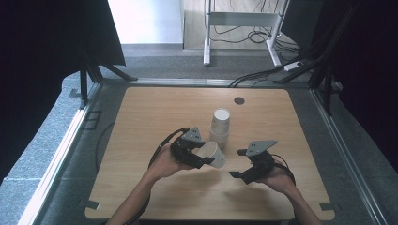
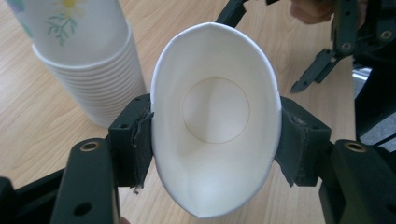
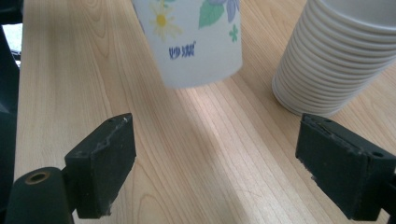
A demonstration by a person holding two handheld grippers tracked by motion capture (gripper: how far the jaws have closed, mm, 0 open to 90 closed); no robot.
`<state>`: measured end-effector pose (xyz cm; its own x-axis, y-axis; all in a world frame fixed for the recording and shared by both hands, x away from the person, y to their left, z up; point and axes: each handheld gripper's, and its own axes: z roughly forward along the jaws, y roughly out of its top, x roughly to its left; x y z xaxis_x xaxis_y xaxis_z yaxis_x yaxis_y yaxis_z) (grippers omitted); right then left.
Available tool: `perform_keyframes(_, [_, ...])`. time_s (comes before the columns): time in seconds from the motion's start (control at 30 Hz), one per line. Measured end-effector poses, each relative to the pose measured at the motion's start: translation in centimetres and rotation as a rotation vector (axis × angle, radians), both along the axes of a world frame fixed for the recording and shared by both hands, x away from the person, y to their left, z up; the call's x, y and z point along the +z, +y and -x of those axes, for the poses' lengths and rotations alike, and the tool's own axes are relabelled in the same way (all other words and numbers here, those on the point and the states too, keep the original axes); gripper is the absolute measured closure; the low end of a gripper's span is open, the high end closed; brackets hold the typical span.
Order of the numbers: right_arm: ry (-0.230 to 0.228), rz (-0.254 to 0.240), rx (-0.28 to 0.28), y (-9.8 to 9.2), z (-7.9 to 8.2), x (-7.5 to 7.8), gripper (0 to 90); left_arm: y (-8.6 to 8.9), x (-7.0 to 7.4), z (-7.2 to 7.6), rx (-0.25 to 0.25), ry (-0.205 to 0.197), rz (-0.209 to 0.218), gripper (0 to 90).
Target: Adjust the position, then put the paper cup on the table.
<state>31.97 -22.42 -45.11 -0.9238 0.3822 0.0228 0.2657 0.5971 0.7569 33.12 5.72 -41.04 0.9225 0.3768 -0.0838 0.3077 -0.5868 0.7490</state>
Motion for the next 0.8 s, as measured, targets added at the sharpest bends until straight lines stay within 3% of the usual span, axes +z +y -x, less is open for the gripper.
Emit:
perform_keyframes(0.3, [-0.001, 0.015, -0.024, -0.3, 0.0, -0.2, 13.5, 1.1, 0.3, -0.3, 0.06, -0.007, -0.075, 35.9])
perform_keyframes(0.37, [-0.001, 0.016, -0.03, -0.3, -0.1, -0.2, 13.6, 1.5, 0.4, -0.4, 0.077, -0.016, -0.113, 35.9])
perform_keyframes(0.67, [-0.002, 0.007, -0.077, -0.9, -0.1, -0.5, 13.1, 2.2, 0.3, -1.0, 0.13, -0.01, -0.174, 35.5])
perform_keyframes(0.8, [-0.006, 0.0, -0.131, -1.4, 0.0, -0.7, 6.4, 2.7, 0.4, -1.3, 0.156, -0.012, -0.218, 35.0])
